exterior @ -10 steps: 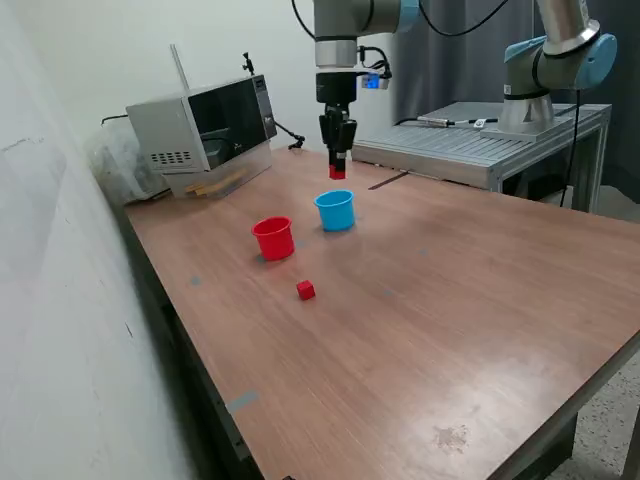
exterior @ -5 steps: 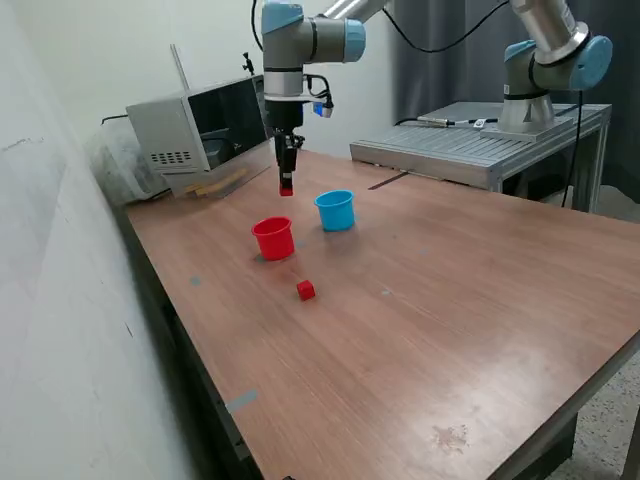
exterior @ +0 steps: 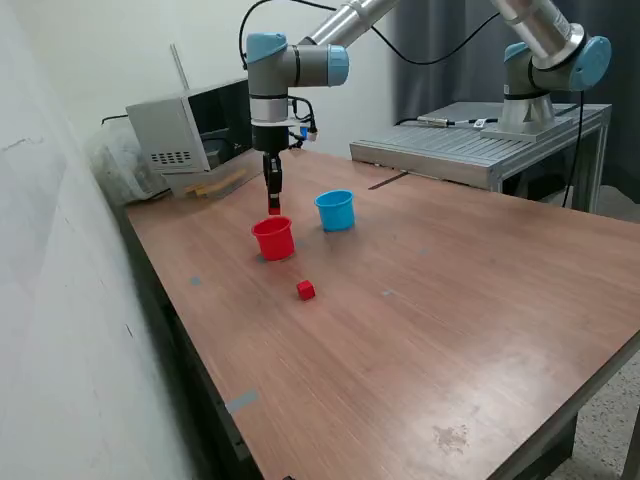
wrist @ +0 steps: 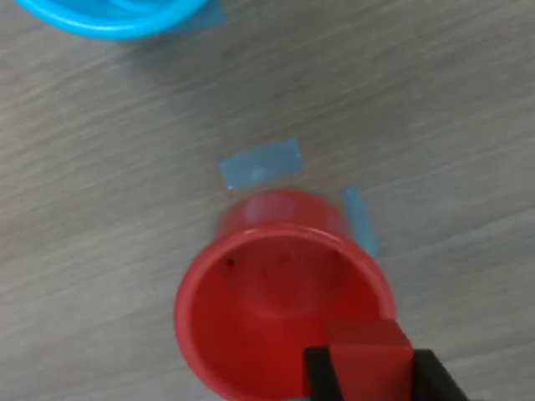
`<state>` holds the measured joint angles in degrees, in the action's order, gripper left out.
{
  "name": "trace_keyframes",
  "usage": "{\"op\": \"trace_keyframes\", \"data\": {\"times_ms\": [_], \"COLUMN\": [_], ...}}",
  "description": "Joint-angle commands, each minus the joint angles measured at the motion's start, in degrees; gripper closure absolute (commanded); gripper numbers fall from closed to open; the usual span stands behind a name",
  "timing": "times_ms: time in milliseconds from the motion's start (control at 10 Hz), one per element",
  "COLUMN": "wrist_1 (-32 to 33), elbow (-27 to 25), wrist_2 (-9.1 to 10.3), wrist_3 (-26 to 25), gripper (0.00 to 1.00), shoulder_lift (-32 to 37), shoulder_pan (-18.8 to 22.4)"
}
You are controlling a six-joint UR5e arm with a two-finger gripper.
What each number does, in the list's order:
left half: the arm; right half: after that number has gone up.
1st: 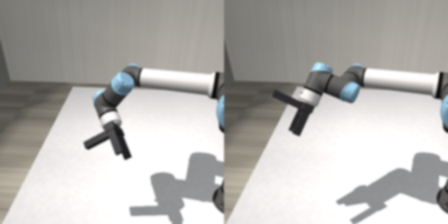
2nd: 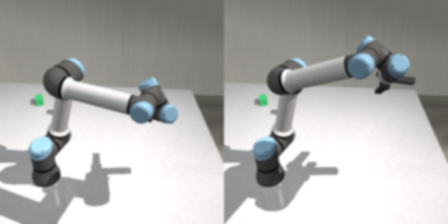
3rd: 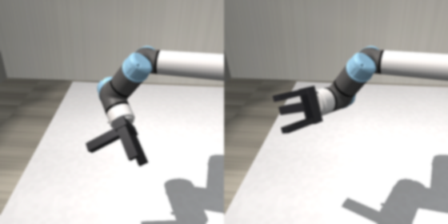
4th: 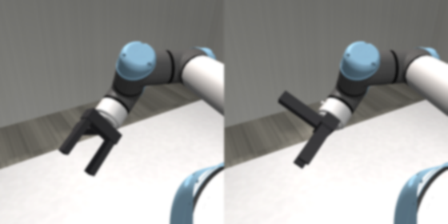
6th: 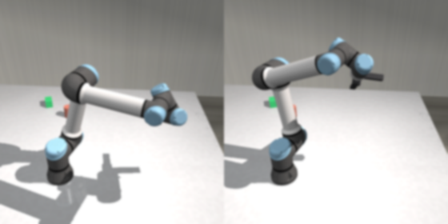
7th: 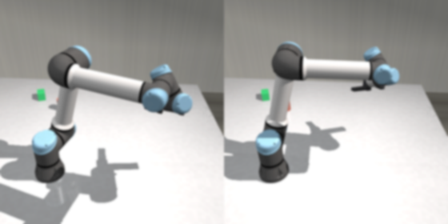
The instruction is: Place red objects in the red bin, and blue objects in the blue bin.
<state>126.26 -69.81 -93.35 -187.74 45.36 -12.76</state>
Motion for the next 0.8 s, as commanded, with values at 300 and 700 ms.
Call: {"op": "trace_keyframes", "data": {"times_ms": [300,700], "wrist_1": [0.5,0.4], "elbow": [0.6,-0.2], "wrist_2": [-0.25,-0.16], "wrist_3": [0.0,0.0], "gripper": [1.0,0.0], "shoulder_lift": [-1.2,-1.2], "shoulder_pan": [-2.1,-2.1]}}
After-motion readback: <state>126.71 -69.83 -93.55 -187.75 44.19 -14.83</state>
